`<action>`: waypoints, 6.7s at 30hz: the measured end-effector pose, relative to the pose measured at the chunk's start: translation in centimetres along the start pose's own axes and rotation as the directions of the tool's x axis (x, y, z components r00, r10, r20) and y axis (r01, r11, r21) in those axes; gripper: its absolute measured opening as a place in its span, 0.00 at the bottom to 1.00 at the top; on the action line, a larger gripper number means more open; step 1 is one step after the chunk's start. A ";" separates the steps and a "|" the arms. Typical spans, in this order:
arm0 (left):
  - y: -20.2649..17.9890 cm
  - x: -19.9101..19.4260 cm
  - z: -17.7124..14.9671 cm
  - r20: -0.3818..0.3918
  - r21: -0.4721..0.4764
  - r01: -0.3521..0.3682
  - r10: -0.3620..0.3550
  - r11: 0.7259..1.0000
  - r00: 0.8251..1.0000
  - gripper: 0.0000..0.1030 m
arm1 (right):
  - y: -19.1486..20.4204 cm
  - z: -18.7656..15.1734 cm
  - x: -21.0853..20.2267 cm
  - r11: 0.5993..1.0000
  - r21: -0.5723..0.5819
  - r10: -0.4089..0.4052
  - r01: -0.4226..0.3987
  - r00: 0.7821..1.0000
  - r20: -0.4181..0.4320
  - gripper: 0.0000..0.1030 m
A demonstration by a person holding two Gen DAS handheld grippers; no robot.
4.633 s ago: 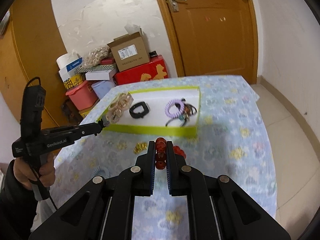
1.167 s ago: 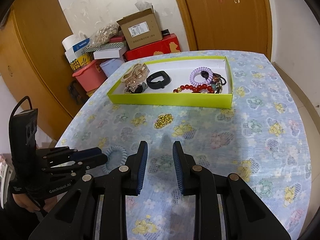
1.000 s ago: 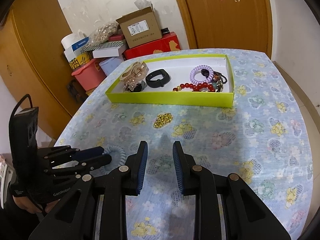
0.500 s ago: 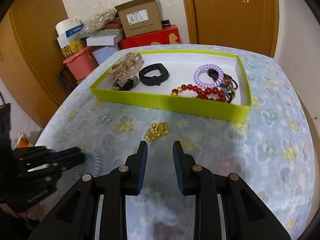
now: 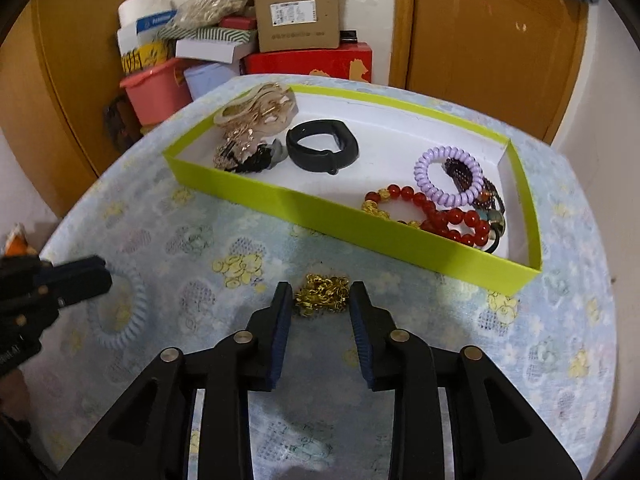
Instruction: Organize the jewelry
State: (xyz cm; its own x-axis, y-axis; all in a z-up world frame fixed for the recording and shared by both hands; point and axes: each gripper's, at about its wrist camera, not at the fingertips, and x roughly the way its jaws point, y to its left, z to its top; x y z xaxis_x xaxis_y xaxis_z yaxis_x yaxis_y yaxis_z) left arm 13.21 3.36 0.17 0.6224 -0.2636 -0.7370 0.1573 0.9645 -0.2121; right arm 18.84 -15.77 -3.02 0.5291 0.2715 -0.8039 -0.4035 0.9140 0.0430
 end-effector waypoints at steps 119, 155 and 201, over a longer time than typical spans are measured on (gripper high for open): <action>-3.0 -2.7 2.2 0.012 0.013 -0.060 0.060 0.998 0.998 0.19 | -2.6 -3.2 -11.4 0.974 0.228 -0.030 0.001 0.992 0.123 0.24; -3.9 -4.2 -1.5 0.001 0.017 -0.130 0.130 0.991 0.992 0.21 | 0.6 -6.3 -12.3 0.982 0.185 -0.067 0.047 0.992 0.104 0.38; -4.2 -4.0 -1.5 -0.007 0.027 -0.127 0.127 0.992 0.992 0.21 | 0.7 -6.2 -12.1 0.982 0.183 -0.070 0.051 0.993 0.099 0.38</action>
State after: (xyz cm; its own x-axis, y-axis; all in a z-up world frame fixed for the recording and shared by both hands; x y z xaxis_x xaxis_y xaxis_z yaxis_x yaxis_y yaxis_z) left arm 8.94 0.36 3.07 0.6320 -0.1390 -0.7624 0.0977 0.9902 -0.0995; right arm 7.52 -20.27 3.06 0.6274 0.2351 -0.7424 -0.2323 0.9664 0.1097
